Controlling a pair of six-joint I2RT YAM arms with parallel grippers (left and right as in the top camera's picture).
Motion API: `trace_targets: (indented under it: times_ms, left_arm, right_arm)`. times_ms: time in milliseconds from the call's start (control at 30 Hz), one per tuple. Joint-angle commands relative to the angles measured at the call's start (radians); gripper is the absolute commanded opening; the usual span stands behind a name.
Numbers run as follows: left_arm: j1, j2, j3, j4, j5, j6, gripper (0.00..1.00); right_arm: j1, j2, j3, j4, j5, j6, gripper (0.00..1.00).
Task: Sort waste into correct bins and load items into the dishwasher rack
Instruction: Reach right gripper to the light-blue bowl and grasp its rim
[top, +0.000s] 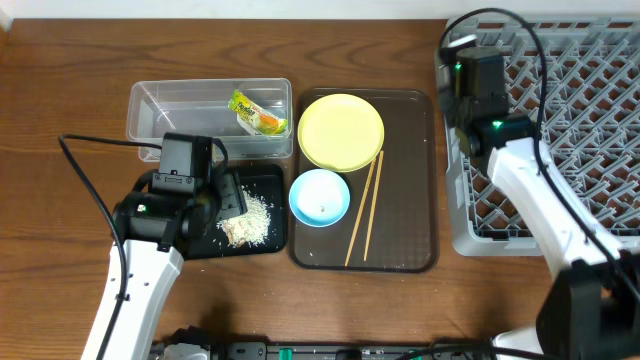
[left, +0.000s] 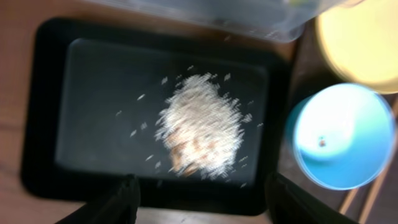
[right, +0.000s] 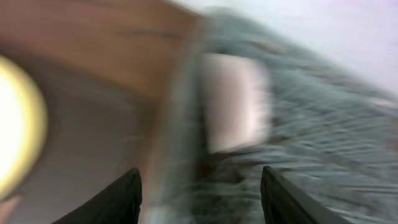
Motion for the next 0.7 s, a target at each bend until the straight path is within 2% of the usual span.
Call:
trace_targets:
  times_ms: [0,67,167,267,400,667]
  left_arm:
    - [0.005,0.002,0.007,-0.030,-0.102,-0.004,0.67]
    - [0.005,0.002,0.007,-0.043,-0.125,-0.025,0.67]
    - [0.005,0.002,0.007,-0.046,-0.131,-0.059,0.67]
    - [0.005,0.002,0.007,-0.046,-0.131,-0.063,0.67]
    - [0.005,0.002,0.007,-0.046,-0.130,-0.062,0.67]
    - [0.005,0.002,0.007,-0.047,-0.130,-0.062,0.67]
  right_arm:
    - [0.056,-0.023,0.002,-0.073,-0.399,0.168,0.58]
    - [0.085,-0.016,0.001,-0.123,-0.496,0.236,0.58]
    - [0.141,0.004,0.000,-0.211,-0.523,0.325,0.56]
    - [0.193,0.034,0.000,-0.269,-0.523,0.330,0.53]
    - [0.253,0.090,0.000,-0.296,-0.523,0.343,0.52]
    - [0.323,0.219,0.000,-0.300,-0.516,0.460,0.38]
